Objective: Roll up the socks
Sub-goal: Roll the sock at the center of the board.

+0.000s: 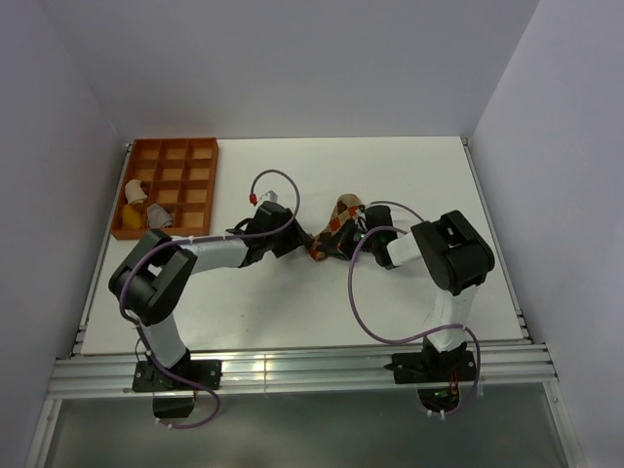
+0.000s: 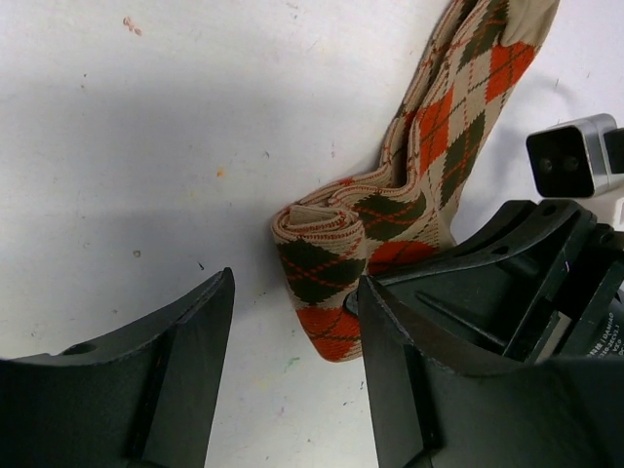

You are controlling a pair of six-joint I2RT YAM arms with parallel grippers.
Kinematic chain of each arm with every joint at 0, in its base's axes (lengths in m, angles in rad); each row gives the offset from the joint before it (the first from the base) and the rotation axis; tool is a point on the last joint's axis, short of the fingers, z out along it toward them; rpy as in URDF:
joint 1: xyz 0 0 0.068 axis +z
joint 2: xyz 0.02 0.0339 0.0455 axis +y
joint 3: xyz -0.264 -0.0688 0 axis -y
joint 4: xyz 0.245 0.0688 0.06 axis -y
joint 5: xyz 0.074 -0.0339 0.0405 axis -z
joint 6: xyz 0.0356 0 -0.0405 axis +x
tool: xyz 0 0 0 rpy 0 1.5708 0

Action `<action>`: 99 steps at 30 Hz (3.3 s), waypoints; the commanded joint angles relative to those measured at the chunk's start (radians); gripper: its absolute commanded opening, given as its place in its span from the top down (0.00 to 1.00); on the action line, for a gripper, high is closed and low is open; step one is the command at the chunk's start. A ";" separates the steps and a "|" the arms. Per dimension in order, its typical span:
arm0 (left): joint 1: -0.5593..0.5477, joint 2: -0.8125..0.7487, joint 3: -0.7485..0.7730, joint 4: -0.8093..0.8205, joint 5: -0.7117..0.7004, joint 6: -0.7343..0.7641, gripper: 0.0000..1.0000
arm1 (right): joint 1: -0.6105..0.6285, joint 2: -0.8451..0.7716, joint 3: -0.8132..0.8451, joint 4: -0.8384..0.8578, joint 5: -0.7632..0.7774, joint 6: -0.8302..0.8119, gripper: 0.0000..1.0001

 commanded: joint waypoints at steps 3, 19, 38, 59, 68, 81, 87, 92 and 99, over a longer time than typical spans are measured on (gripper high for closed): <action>-0.008 0.029 -0.011 0.069 -0.006 -0.041 0.40 | -0.009 0.044 0.028 -0.112 0.009 -0.059 1.00; -0.011 0.110 -0.029 0.129 -0.007 -0.064 0.45 | -0.022 0.060 0.039 -0.118 -0.013 -0.073 1.00; -0.015 0.168 -0.023 0.132 0.036 -0.065 0.67 | -0.029 0.083 0.054 -0.130 -0.013 -0.076 1.00; -0.027 0.173 0.305 -0.500 -0.246 0.168 1.00 | 0.065 -0.277 0.088 -0.343 0.283 -0.554 0.57; -0.032 0.200 0.392 -0.627 -0.230 0.203 1.00 | 0.239 -0.355 0.036 -0.235 0.459 -0.756 0.39; -0.032 0.220 0.457 -0.679 -0.171 0.235 1.00 | 0.399 -0.285 0.010 -0.082 0.619 -0.840 0.39; -0.032 0.220 0.455 -0.675 -0.159 0.237 1.00 | 0.438 -0.259 -0.010 -0.034 0.648 -0.755 0.40; -0.032 0.214 0.438 -0.649 -0.147 0.232 1.00 | 0.338 -0.318 -0.122 0.048 0.581 -0.601 0.41; -0.032 0.207 0.426 -0.638 -0.138 0.235 1.00 | 0.202 -0.309 -0.114 0.051 0.495 -0.523 0.50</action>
